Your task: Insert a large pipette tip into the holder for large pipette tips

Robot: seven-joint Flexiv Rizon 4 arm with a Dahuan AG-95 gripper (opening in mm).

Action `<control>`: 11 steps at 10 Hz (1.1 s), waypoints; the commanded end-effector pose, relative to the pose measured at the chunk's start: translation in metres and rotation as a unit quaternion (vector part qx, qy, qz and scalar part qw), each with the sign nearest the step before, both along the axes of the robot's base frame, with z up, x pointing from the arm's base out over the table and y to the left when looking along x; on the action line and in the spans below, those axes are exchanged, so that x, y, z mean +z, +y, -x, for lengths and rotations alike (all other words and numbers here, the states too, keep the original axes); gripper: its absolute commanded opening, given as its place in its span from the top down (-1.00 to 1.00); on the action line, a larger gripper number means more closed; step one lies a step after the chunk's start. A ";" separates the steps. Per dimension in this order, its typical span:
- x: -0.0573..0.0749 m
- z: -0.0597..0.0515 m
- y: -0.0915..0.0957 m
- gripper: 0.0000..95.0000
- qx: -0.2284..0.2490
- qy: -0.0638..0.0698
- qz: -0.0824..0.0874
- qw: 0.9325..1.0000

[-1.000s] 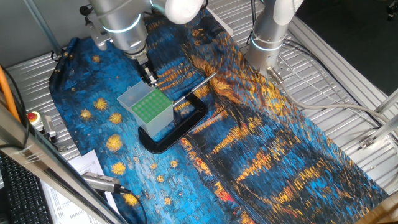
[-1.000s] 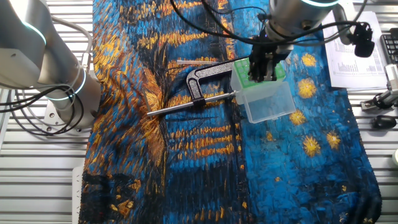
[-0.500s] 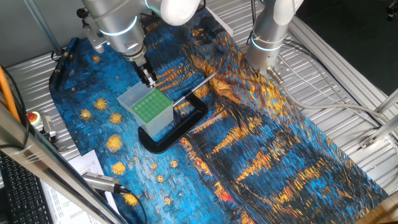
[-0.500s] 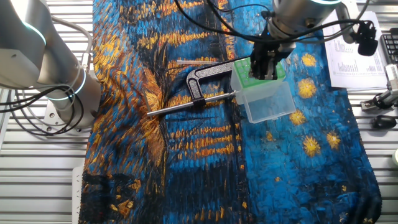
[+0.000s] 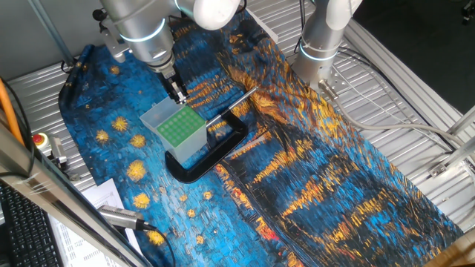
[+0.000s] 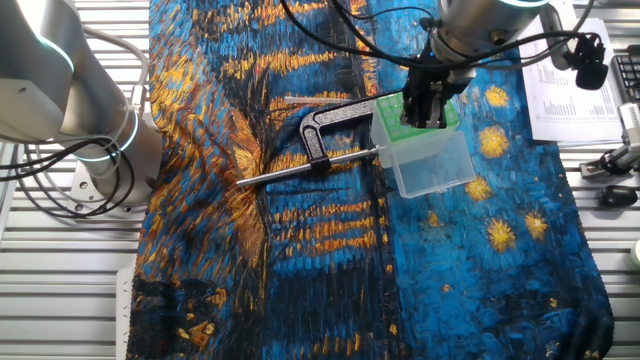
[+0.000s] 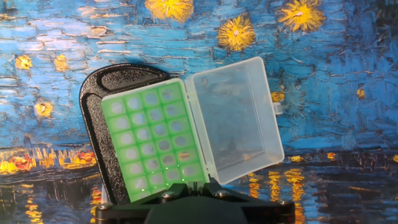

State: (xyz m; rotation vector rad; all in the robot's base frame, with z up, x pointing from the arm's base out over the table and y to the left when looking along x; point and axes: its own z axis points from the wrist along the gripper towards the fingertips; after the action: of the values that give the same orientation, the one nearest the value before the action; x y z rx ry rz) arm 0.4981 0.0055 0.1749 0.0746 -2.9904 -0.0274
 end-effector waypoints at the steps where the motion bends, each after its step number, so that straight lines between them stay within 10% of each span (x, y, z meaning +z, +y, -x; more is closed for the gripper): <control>1: 0.000 0.001 0.000 1.00 0.000 0.000 0.000 1.000; 10: 0.000 0.001 0.000 1.00 0.000 0.000 0.000 1.000; 11: -0.006 -0.002 -0.021 1.00 0.020 0.051 0.001 0.999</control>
State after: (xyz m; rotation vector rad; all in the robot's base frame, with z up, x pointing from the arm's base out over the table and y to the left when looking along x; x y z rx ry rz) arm 0.4975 -0.0103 0.1705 0.0831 -2.9818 -0.0233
